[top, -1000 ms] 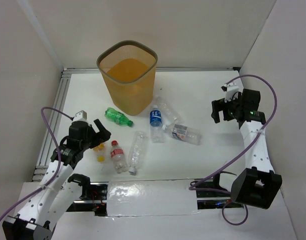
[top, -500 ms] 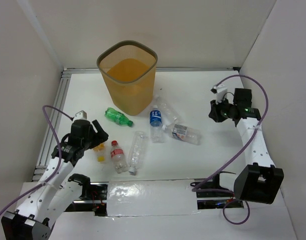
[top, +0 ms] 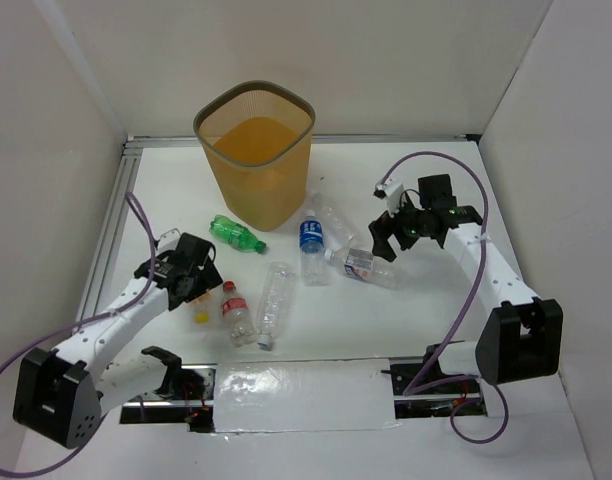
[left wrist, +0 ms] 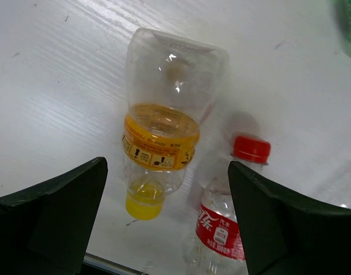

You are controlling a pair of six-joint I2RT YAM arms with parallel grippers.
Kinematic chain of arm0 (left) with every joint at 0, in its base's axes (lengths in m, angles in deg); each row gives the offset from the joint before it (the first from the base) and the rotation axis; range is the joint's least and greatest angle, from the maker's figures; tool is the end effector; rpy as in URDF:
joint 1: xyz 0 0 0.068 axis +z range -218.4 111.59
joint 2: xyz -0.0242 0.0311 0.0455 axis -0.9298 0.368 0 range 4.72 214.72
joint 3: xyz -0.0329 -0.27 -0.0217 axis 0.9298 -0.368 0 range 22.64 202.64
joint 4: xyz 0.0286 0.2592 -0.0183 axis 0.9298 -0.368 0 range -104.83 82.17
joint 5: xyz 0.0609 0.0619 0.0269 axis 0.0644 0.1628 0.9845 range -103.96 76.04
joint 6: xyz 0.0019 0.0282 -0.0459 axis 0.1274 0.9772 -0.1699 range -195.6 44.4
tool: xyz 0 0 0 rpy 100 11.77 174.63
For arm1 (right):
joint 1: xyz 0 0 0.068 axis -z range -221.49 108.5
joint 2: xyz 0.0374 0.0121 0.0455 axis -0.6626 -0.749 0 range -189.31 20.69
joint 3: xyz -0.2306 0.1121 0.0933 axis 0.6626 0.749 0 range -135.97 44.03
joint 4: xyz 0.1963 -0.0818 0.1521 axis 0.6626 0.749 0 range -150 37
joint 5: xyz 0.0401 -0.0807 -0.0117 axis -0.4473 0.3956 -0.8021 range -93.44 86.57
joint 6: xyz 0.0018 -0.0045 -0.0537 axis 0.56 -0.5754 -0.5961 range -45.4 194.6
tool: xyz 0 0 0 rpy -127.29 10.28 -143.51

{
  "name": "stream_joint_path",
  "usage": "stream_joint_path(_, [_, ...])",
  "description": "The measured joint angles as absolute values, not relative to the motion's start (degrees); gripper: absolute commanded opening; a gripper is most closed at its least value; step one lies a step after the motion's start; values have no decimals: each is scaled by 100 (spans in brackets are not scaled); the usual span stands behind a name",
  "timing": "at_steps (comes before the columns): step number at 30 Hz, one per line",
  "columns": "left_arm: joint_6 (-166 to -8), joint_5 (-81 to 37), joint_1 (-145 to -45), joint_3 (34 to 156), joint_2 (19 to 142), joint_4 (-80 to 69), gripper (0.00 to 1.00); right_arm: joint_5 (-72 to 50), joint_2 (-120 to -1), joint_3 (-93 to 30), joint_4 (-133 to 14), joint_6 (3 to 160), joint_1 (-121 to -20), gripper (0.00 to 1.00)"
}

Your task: Put the plastic bottles in the bin

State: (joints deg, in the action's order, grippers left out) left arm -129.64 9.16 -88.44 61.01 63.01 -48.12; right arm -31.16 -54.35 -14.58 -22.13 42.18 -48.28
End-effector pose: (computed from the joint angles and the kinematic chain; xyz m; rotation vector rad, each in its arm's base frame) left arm 0.1787 -0.0501 0.2184 -0.8581 2.3427 0.0073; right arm 0.2616 0.0477 0.2711 -0.9868 2.2010 0.4069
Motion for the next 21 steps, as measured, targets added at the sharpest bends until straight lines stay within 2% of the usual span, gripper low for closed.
stream_joint_path(6, [-13154,1357,-9056,6027,7203,-4561,96,-3029,-5455,-1452,-2362,4294,-5066,99])
stream_joint_path(10, [-13305,1491,-9106,5965,7857,-4294,69,-2991,-5553,-1454,-2362,4198,-5163,99])
stream_joint_path(11, [-13310,1515,-9126,5965,7981,-4264,58,-3005,-5582,-1454,-2338,4113,-5200,99])
stream_joint_path(13, [-13347,1624,-9198,5978,8005,-4198,45,-3109,-5637,-1456,-2233,3920,-5302,99])
stream_joint_path(14, [-13369,1633,-9233,5981,7973,-4181,35,-3162,-5654,-1456,-2161,3805,-5372,99])
stream_joint_path(15, [-13382,1631,-9261,5981,7936,-4194,35,-3199,-5665,-1456,-2093,3706,-5440,99])
stream_joint_path(16, [-13417,1620,-9292,5981,7846,-4226,28,-3234,-5678,-1456,-2050,3601,-5530,99])
stream_joint_path(21, [-13430,1622,-9425,6225,6655,-4707,20,-3000,-5761,-1358,-2056,3308,-6161,99])
